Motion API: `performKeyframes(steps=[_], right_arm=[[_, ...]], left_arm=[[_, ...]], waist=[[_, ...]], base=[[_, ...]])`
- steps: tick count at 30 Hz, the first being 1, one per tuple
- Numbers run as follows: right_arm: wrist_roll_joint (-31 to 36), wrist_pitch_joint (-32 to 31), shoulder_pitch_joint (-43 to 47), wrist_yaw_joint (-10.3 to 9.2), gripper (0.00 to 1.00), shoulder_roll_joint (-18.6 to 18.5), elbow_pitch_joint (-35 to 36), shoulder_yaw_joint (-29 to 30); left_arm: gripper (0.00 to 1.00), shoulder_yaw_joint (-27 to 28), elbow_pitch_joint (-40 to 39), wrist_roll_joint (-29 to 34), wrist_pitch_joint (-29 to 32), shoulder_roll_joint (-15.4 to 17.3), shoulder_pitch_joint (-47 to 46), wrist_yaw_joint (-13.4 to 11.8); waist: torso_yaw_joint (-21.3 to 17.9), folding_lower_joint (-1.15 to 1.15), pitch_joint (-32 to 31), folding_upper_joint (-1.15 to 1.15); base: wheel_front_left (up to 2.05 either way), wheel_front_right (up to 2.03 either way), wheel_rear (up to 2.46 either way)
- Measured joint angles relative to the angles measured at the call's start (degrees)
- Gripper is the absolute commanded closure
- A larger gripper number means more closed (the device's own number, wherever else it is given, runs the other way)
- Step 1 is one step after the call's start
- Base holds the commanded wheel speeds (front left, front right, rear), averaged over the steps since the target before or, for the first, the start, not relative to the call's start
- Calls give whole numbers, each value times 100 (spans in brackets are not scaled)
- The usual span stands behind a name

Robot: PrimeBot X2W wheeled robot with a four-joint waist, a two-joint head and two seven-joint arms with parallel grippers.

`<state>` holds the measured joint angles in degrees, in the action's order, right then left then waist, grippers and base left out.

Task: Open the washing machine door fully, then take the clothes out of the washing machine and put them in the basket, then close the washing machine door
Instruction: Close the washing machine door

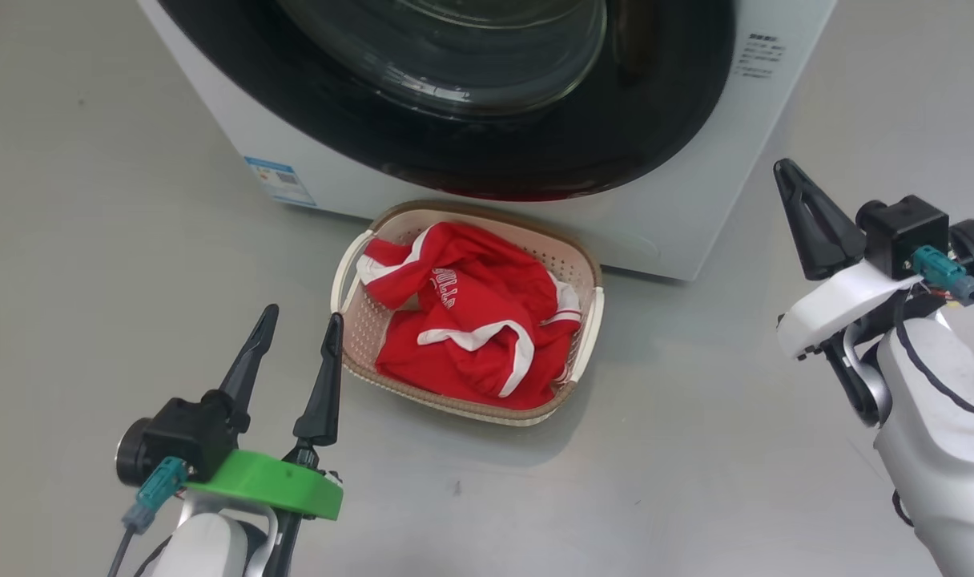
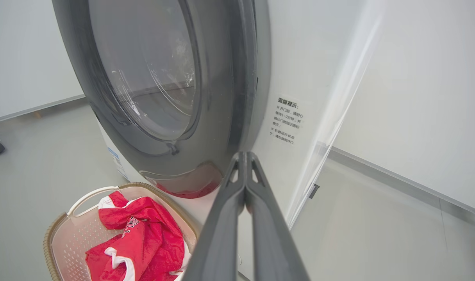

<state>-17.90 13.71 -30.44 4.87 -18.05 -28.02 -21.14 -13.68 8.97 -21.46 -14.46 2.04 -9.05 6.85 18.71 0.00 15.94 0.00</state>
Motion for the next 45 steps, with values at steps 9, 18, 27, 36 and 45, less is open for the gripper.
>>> performKeyframes(steps=[9, 18, 27, 36, 45], right_arm=[[-314, 42, 747, -259, 100, 298, 178, 260], [-486, 48, 1390, -447, 100, 359, 482, 553], [-527, 55, 1985, -561, 100, 367, 943, 800], [-512, 56, 2509, -666, 22, 377, 1441, 920], [-401, 57, 2723, -713, 0, 403, 1822, 968]], left_arm=[[0, 342, 111, 42, 0, 45, 364, -34], [0, 569, 166, 44, 0, 48, 670, -134], [0, 589, 302, 44, 0, 47, 860, -134], [0, 581, 343, -68, 0, 46, 970, -126], [0, 564, 290, 55, 0, 45, 967, -126]], waist=[[-679, 0, -482, 0], [-1393, 0, -835, 0], [-1858, 0, -1153, 0], [-2006, 0, -1409, 0], [-1953, 0, -1435, 0]], base=[[0, 0, 0], [0, 0, 0], [0, 0, 0], [0, 0, 0], [0, 0, 0]])
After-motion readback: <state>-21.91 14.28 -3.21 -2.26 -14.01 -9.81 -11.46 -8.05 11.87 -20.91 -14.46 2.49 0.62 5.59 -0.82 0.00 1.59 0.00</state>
